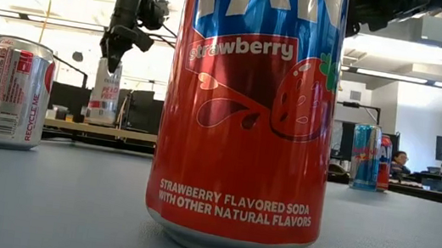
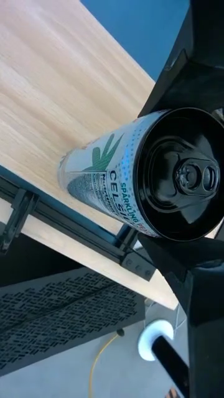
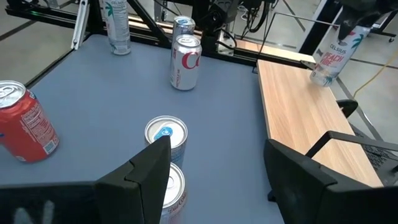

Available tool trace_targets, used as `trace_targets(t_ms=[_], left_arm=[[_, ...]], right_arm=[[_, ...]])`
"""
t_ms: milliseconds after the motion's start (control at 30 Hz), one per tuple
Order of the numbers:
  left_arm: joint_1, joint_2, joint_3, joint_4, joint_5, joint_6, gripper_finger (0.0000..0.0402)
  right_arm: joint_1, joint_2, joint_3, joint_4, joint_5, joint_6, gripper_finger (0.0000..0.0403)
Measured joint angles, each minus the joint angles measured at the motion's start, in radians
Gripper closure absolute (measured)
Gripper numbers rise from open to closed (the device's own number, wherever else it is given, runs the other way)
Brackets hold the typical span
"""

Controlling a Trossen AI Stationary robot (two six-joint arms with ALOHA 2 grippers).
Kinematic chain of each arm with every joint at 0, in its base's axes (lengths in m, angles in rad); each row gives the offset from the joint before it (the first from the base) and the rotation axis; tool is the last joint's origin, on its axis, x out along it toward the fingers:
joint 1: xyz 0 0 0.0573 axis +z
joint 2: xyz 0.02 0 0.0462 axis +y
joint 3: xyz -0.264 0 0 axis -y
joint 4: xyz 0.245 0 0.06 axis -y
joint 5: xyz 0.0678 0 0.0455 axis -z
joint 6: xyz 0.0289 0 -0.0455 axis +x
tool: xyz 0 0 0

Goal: Place canned beverage on shelf
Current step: Put the top left white pink soda can on the shelf

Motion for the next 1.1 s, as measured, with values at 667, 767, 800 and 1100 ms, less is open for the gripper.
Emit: trace_targets(t_ms=[667,767,800,1100], left_arm=[[-0.087,0.000,0.001,0.064,-0.137,0.262,0.0151],[-0.089,0.000,0.001,0.066,-0.116,0.289,0.0151],[-0.091,0.000,0.001,0.065,-0.106,0.302,0.0151],[-0.092,0.000,0.001,0.066,-0.069,0.368,0.0151]], right_arm=[[0.000,0.000,0.000,-0.004,0.000,0.004,0.0154],[0.000,0.000,0.000,-0.008,0.000,-0.002,0.0154],[0.000,0.000,0.000,-0.009,0.000,-0.002,0.0154],[0.000,0.000,0.000,-0.018,0.000,-0.002,0.0154]])
